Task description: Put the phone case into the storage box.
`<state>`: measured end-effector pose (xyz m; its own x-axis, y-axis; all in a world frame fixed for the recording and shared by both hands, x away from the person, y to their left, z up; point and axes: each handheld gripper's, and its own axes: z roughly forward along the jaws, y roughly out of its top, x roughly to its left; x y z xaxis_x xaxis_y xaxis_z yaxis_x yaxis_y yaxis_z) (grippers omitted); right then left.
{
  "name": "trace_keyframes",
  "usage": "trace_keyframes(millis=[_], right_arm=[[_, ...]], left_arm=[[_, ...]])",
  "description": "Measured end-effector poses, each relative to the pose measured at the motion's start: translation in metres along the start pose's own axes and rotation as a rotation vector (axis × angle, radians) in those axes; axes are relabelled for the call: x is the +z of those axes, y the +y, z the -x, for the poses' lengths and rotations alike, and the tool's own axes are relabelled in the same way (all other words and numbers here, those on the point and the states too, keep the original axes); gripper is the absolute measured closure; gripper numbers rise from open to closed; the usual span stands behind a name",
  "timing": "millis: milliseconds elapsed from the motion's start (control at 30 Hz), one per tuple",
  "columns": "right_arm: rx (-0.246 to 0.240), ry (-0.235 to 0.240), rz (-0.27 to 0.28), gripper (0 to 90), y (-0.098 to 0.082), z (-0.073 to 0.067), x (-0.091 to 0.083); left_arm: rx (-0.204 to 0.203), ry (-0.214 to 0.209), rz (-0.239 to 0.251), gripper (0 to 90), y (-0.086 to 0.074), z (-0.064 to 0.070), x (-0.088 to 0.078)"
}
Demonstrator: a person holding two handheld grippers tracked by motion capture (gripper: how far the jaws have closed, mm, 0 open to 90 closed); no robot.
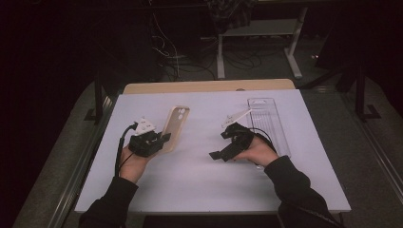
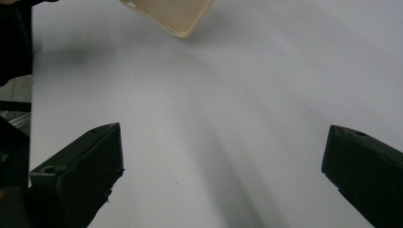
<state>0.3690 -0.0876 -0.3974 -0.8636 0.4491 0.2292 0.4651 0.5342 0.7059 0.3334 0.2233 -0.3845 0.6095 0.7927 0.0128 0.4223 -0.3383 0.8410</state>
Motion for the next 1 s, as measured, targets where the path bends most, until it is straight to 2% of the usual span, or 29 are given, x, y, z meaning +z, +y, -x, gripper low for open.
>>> trace_keyframes(millis=[33,67,133,167,233,467,533,667,833,1000], right_arm=[[0.007,-0.008,-0.004,0.0,0.001,0.0,0.0],[0.021,-0.009,-0.006,0.0,0.002,0.0,0.0],[0.042,-0.02,0.002,0.0,0.006,0.0,0.001],[0.033,-0.031,0.005,0.0,0.008,0.002,0.002],[0.058,-0.035,0.013,0.0,0.013,0.002,0.002],[0.072,-0.067,0.028,0.0,0.02,0.007,0.006],[0.089,-0.067,0.037,0.0,0.021,0.007,0.008],[0.091,-0.067,0.042,0.0,0.023,0.01,0.012],[0.092,-0.052,0.061,0.0,0.028,0.013,0.015],[0.123,-0.035,0.088,0.0,0.033,0.014,0.021]], left_arm=[[-0.003,-0.002,0.006,79.7,0.0,0.001,0.0],[0.012,-0.002,-0.002,79.7,0.0,0.0,0.0],[0.006,-0.006,-0.001,79.6,0.0,0.001,0.0],[0.006,-0.008,-0.002,79.7,0.0,0.002,0.0],[0.005,-0.008,-0.002,79.6,0.0,0.002,0.001],[0.006,-0.004,-0.004,79.6,0.0,0.003,0.001],[0.003,0.0,-0.007,79.7,0.0,0.004,0.001],[-0.002,0.001,-0.007,79.6,0.0,0.006,0.002],[-0.03,0.01,0.004,79.7,0.0,0.008,0.003],[-0.033,0.026,-0.009,79.7,0.0,0.008,0.002]])
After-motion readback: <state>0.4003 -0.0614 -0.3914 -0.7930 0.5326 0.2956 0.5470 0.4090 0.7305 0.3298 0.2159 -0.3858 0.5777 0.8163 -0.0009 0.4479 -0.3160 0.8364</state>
